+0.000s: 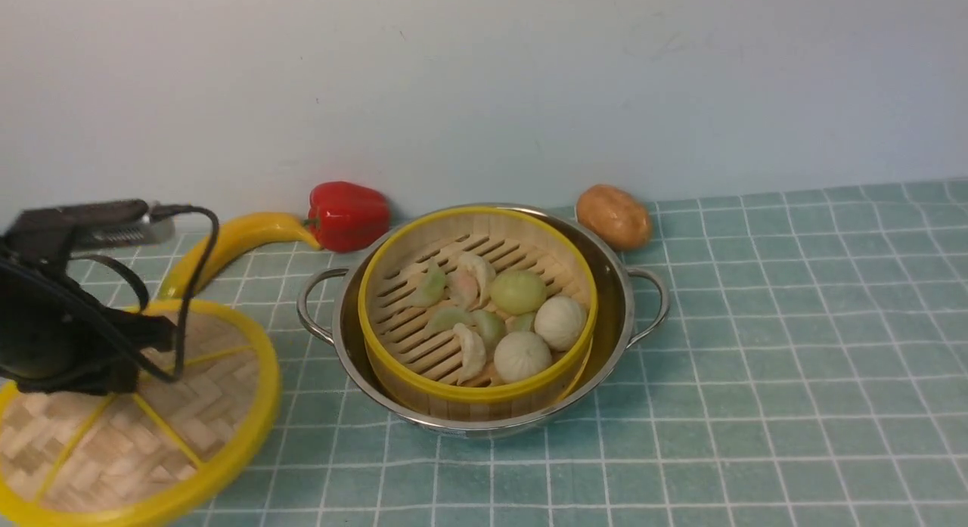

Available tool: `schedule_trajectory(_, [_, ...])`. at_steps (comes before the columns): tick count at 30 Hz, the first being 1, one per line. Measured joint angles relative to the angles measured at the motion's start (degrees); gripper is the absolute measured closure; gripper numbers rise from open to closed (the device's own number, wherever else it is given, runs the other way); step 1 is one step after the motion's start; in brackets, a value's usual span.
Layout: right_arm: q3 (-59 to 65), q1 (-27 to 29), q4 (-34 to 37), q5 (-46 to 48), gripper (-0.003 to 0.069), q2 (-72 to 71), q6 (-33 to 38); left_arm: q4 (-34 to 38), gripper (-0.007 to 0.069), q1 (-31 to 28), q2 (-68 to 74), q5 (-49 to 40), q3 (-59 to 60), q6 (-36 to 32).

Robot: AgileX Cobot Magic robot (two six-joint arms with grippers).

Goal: Place the steamer in the pot on the blue tablecloth, and put the lid on the steamer.
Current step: 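Grasp the bamboo steamer lid lying on the table by its centre knob, then place the yellow bamboo steamer lid onto the steamer in the pot with the left gripper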

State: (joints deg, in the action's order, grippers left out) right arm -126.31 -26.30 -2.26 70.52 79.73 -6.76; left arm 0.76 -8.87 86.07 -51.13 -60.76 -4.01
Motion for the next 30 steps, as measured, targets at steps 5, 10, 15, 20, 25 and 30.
schedule_trajectory(5, [5.57, 0.0, -3.26, -0.07, 0.0295, -5.16, -0.01, -4.03, 0.0505, 6.67, -0.29, -5.4, -12.95, 1.33])
schedule_trajectory(10, [15.14, 0.0, -3.63, -0.01, 0.0295, -12.59, -0.38, -5.19, 0.0505, 21.42, 5.26, -6.31, -23.51, 1.62])
schedule_trajectory(15, [22.59, 0.0, -3.63, 0.26, 0.0295, -18.43, -1.45, -8.49, 0.0505, 32.36, 16.68, -9.02, -32.06, 3.23])
schedule_trajectory(20, [23.94, 0.0, -3.63, 0.42, 0.0295, -20.68, -2.87, -9.38, 0.0505, 36.84, 24.97, -11.1, -39.14, 3.23])
schedule_trajectory(25, [23.94, 0.0, -3.63, 0.37, 0.0295, -21.23, -3.13, -9.38, 0.0505, 38.55, 30.08, -13.24, -45.29, 3.23])
schedule_trajectory(30, [24.0, 0.0, -3.67, 0.37, 0.0295, -21.12, -3.27, -9.87, 0.0505, 38.53, 33.1, -13.99, -47.47, 3.23])
